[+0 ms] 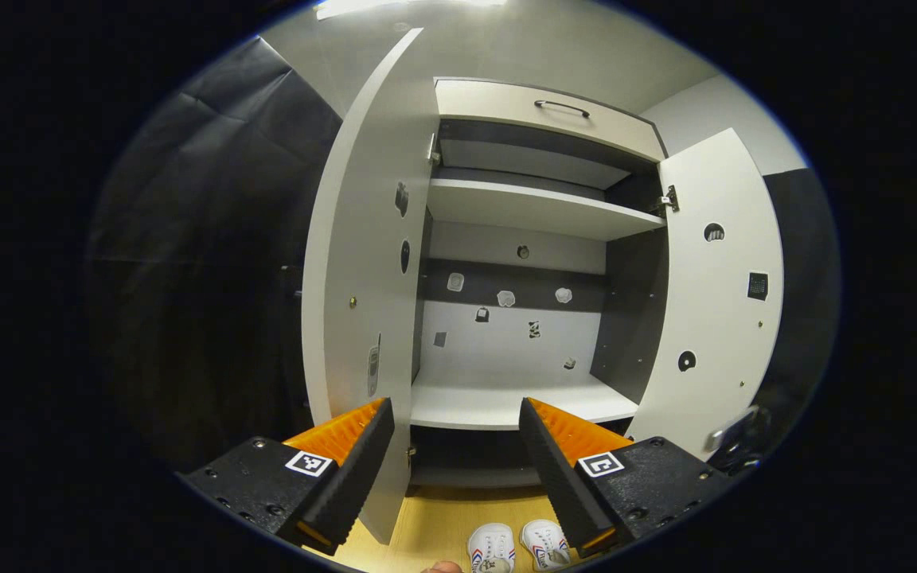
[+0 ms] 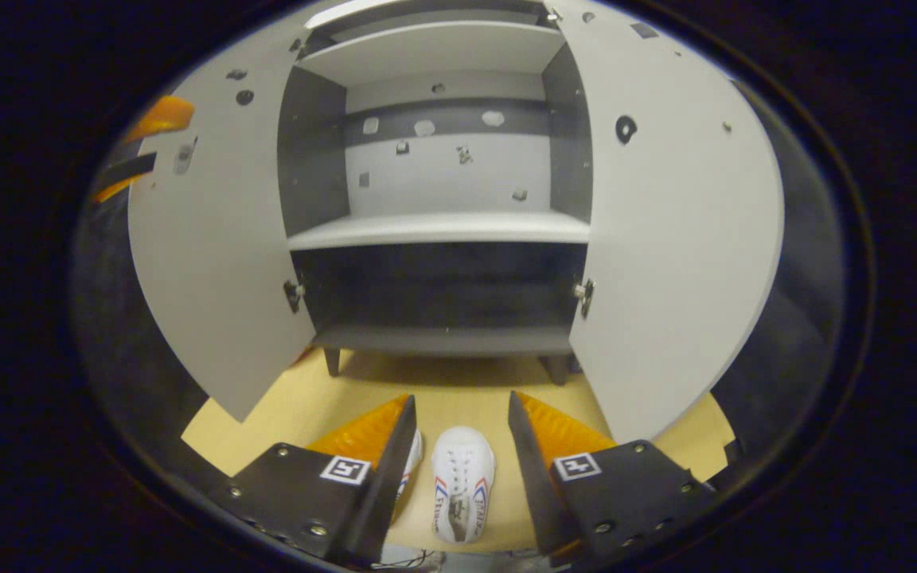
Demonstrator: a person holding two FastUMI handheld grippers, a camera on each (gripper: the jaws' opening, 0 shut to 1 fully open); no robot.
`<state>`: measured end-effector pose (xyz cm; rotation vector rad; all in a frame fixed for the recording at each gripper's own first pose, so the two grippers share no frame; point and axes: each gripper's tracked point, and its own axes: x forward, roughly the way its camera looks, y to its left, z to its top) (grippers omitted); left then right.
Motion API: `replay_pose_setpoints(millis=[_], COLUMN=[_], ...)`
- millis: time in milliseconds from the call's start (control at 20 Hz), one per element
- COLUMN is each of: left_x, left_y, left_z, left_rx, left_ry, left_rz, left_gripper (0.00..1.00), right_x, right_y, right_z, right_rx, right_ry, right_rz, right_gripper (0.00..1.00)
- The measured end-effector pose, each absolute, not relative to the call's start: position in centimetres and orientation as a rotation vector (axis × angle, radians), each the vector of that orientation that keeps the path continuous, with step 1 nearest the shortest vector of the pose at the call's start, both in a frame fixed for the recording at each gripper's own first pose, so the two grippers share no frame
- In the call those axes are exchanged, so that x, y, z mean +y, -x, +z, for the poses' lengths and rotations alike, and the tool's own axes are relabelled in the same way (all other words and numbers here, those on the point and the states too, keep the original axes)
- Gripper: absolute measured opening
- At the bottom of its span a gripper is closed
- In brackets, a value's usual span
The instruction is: Grab one shoe with the right hand and put it into the shoe cabinet, grab the other shoe with the left hand and put it into the shoe cabinet; then close the right door with the right hand and the left door with the left hand.
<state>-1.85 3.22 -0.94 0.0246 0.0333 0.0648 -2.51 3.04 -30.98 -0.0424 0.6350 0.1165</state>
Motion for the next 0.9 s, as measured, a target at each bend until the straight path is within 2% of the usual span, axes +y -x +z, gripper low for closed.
replay_pose_setpoints(millis=[50, 150, 200, 250, 300, 350, 500, 600, 650, 700, 900], left_x=[3.4, 3.8, 3.9, 3.9, 4.1, 4.3, 4.5, 4.7, 4.7, 4.7, 4.8], left_y=[1.8, 1.9, 2.0, 2.1, 2.1, 2.2, 2.3, 2.2, 2.1, 2.1, 1.8], left_z=[-0.9, -1.0, -1.1, -1.3, -1.4, -1.6, -2.1, -2.3, -2.3, -2.5, -2.6], left_rx=[0.034, 0.034, 0.037, 0.042, 0.047, 0.051, 0.065, 0.068, 0.071, 0.074, 0.079], left_ry=[-0.028, -0.029, -0.026, -0.022, -0.021, -0.023, -0.031, -0.033, -0.034, -0.035, -0.038], left_rz=[0.071, 0.079, 0.08, 0.081, 0.084, 0.088, 0.092, 0.094, 0.094, 0.093, 0.089], left_gripper=[0.96, 0.96, 0.93, 0.96, 0.93, 0.96, 0.96, 0.96, 0.93, 0.96, 0.96], right_x=[3.4, 3.8, 4.0, 4.1, 4.2, 4.2, 4.5, 4.7, 4.7, 4.9, 4.9], right_y=[3.0, 4.0, 4.6, 5.0, 5.3, 5.5, 6.5, 6.8, 6.9, 6.9, 7.3], right_z=[-32.8, -36.4, -38.1, -39.6, -41.1, -42.3, -45.5, -47.0, -47.5, -48.1, -49.5], right_rx=[0.678, 0.757, 0.792, 0.83, 0.861, 0.886, 0.963, 1.004, 1.017, 1.029, 1.073], right_ry=[0.039, 0.053, 0.061, 0.069, 0.077, 0.085, 0.089, 0.082, 0.079, 0.073, 0.047], right_rz=[0.128, 0.15, 0.159, 0.165, 0.167, 0.169, 0.18, 0.182, 0.181, 0.181, 0.171], right_gripper=[0.6, 0.6, 0.6, 0.6, 0.6, 0.6, 0.59, 0.59, 0.59, 0.59, 0.6])
